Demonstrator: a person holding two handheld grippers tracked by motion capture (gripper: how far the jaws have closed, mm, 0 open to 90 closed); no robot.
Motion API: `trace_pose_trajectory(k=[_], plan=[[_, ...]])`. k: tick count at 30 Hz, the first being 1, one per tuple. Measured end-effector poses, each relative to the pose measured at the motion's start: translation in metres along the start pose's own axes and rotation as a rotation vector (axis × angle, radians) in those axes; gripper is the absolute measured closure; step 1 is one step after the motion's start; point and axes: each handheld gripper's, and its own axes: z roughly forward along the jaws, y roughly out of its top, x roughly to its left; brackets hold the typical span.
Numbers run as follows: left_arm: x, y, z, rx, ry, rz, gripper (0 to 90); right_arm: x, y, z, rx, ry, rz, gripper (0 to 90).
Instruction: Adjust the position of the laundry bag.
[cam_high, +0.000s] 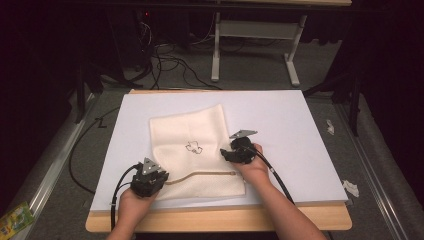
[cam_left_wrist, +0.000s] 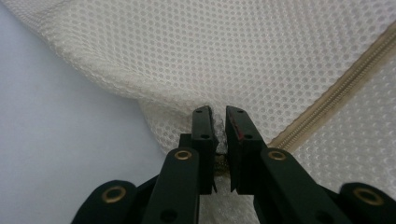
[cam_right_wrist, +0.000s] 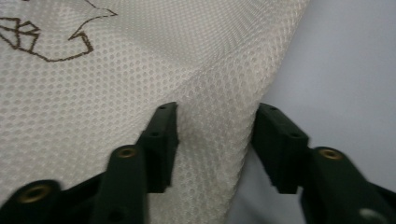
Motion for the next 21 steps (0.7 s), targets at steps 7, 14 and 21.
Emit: trace_pose_trajectory(k=[7, 14, 21], plan=[[0.005, 0.001, -0.003, -0.021, 0.015, -0.046, 82.4, 0.006, -0.005, -0.006, -0.005, -0.021, -0.082, 86.5], [-0.010, 0.018, 0.013, -0.063, -0.016, -0.079, 82.4, -0.020, -0.017, -0.025, 0.001, -0.074, -0.066, 86.3], [-0.044, 0.039, 0.039, -0.078, -0.094, -0.047, 82.1, -0.070, -0.039, -0.053, -0.014, -0.135, 0.015, 86.4]])
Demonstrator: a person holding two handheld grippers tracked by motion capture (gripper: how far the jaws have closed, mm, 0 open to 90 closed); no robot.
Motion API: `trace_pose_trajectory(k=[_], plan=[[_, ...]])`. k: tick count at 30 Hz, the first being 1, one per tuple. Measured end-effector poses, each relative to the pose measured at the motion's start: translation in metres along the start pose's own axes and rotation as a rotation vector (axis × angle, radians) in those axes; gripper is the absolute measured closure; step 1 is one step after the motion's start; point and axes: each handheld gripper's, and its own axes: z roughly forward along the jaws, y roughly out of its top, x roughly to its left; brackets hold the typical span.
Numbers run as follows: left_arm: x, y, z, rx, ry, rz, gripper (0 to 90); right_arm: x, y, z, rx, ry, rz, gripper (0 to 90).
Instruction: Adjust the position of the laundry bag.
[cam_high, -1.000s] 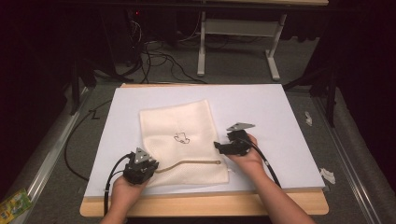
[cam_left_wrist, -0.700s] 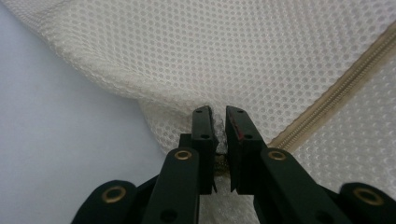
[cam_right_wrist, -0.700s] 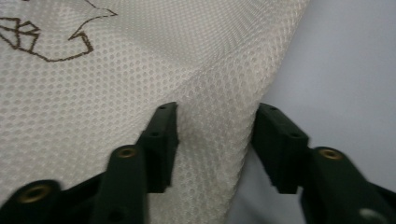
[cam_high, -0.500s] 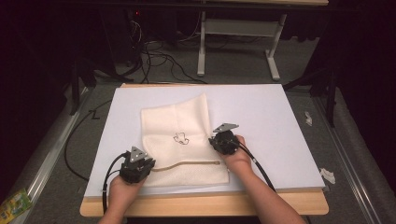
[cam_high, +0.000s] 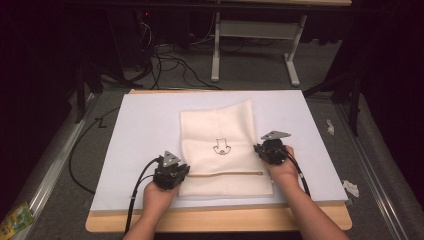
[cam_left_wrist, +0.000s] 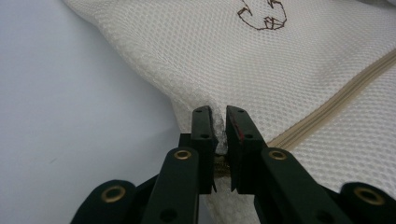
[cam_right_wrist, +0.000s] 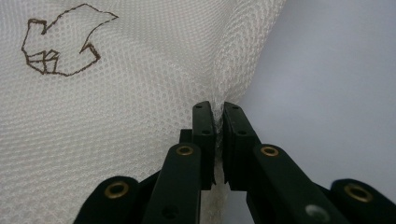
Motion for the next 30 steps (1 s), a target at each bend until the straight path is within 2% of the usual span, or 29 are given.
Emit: trace_pose_trajectory(k=[4, 7, 14, 18, 22, 24, 28, 30], plan=[[-0.012, 0.006, 0.016, -0.010, -0.044, -0.014, 81.8, -0.023, -0.009, -0.010, -0.003, -0.033, 0.038, 86.4], [-0.015, 0.008, 0.022, -0.020, -0.052, -0.027, 81.1, -0.034, -0.014, -0.014, -0.007, -0.043, 0.051, 86.1], [-0.014, 0.006, 0.026, -0.008, -0.035, -0.022, 78.9, -0.034, -0.022, -0.012, -0.013, -0.056, 0.045, 82.2], [-0.014, 0.006, 0.025, -0.010, -0.028, -0.019, 75.4, -0.036, -0.022, -0.013, -0.012, -0.053, 0.059, 78.1], [-0.012, 0.006, 0.023, -0.022, -0.028, -0.021, 64.7, -0.037, -0.022, -0.015, -0.026, -0.054, 0.064, 62.7], [-0.011, 0.006, 0.019, -0.046, -0.033, -0.022, 60.6, -0.037, -0.021, -0.020, -0.045, -0.052, 0.080, 55.6], [-0.010, 0.006, 0.010, -0.090, -0.017, -0.017, 51.0, -0.036, -0.019, -0.036, -0.082, -0.056, 0.097, 44.0], [-0.010, 0.006, 0.007, -0.110, -0.016, -0.019, 47.0, -0.035, -0.021, -0.049, -0.101, -0.048, 0.096, 41.6]])
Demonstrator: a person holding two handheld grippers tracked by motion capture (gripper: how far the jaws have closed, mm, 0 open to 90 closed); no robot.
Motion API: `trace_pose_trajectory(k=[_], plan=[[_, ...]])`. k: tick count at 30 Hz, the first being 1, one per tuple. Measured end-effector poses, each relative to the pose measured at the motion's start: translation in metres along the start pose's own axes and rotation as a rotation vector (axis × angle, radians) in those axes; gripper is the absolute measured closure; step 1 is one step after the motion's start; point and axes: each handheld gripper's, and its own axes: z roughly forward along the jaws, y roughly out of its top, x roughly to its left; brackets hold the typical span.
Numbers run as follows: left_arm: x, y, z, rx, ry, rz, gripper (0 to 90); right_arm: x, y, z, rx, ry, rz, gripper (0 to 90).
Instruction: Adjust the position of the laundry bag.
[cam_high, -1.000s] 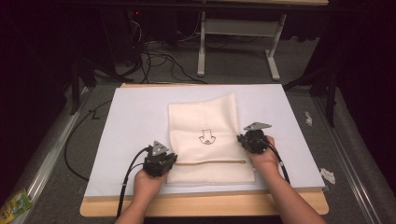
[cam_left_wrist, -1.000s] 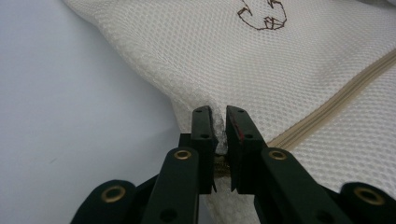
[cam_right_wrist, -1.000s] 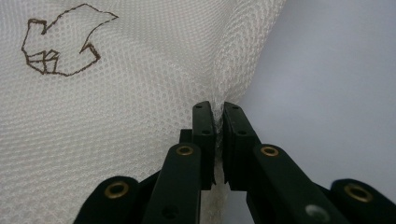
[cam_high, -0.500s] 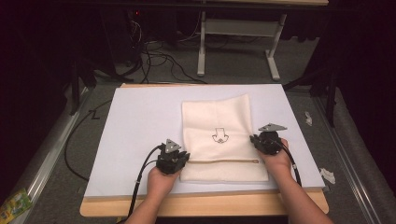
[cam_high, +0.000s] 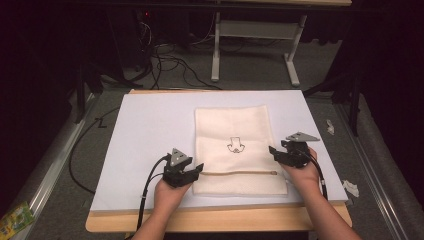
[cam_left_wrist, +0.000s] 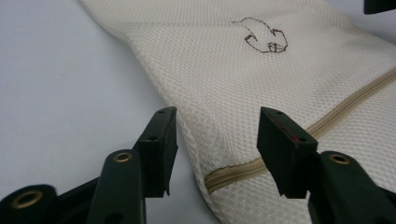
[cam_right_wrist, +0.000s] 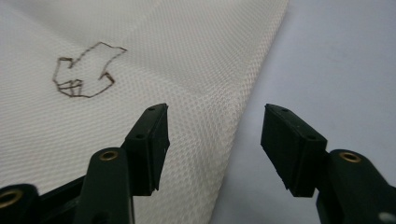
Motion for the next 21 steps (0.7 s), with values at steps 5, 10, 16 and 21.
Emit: trace_pose_trajectory(k=[5, 10, 16, 21], plan=[[-0.002, -0.003, -0.009, -0.009, 0.000, 0.040, 41.6, 0.003, -0.010, -0.038, -0.041, 0.017, -0.005, 38.5], [-0.004, -0.003, -0.015, -0.013, -0.003, 0.071, 40.2, 0.002, -0.041, -0.064, -0.059, 0.054, 0.019, 40.5], [-0.006, -0.001, -0.016, -0.034, -0.009, 0.054, 43.3, -0.008, -0.058, -0.059, -0.003, 0.059, 0.079, 41.0], [-0.007, -0.001, -0.016, -0.036, -0.006, 0.055, 43.5, -0.005, -0.060, -0.050, 0.032, 0.079, 0.070, 39.7]])
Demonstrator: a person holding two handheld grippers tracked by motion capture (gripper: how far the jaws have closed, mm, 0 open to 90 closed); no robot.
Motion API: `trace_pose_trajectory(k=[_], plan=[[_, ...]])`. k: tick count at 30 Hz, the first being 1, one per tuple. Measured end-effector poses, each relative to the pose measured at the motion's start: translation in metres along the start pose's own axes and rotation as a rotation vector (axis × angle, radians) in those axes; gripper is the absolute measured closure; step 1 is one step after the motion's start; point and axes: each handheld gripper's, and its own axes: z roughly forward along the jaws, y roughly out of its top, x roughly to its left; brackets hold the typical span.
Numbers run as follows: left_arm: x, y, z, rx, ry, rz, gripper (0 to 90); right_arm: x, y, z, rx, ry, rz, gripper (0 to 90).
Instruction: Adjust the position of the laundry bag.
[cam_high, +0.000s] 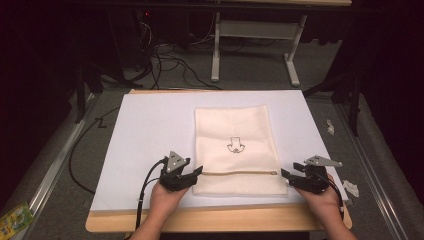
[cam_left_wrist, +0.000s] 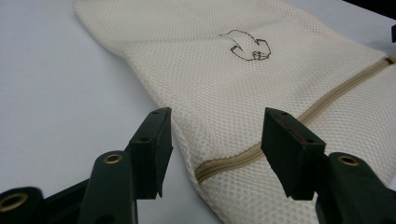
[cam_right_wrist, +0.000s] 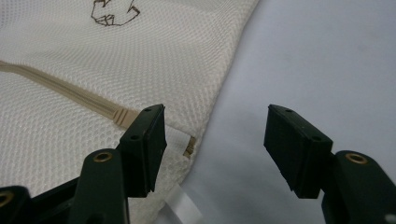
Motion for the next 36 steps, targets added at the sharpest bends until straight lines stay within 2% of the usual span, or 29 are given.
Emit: trace_pose_trajectory(k=[5, 11, 19, 24, 27, 32, 36], plan=[[0.001, -0.001, 0.000, -0.003, 0.004, -0.013, 43.5, 0.005, 0.001, 0.004, 0.016, 0.009, -0.009, 41.6], [0.002, -0.001, -0.001, -0.015, 0.023, 0.005, 43.6, 0.007, 0.000, 0.011, 0.033, 0.015, -0.022, 46.6], [0.002, 0.000, -0.001, -0.014, 0.010, -0.016, 43.6, 0.012, 0.001, 0.016, 0.056, 0.037, -0.023, 55.8], [0.004, 0.001, -0.003, -0.015, 0.014, -0.022, 43.5, 0.012, 0.007, 0.002, -0.007, 0.040, -0.013, 56.8], [0.005, 0.001, -0.003, -0.011, 0.016, -0.022, 43.4, 0.011, 0.007, -0.004, -0.019, 0.029, -0.018, 60.1], [0.004, 0.000, -0.002, -0.005, 0.016, -0.021, 43.1, 0.008, 0.006, -0.002, -0.002, 0.025, -0.007, 62.2], [0.004, 0.000, -0.001, -0.005, 0.013, -0.019, 42.7, 0.010, 0.004, 0.005, 0.038, 0.023, -0.005, 59.2]])
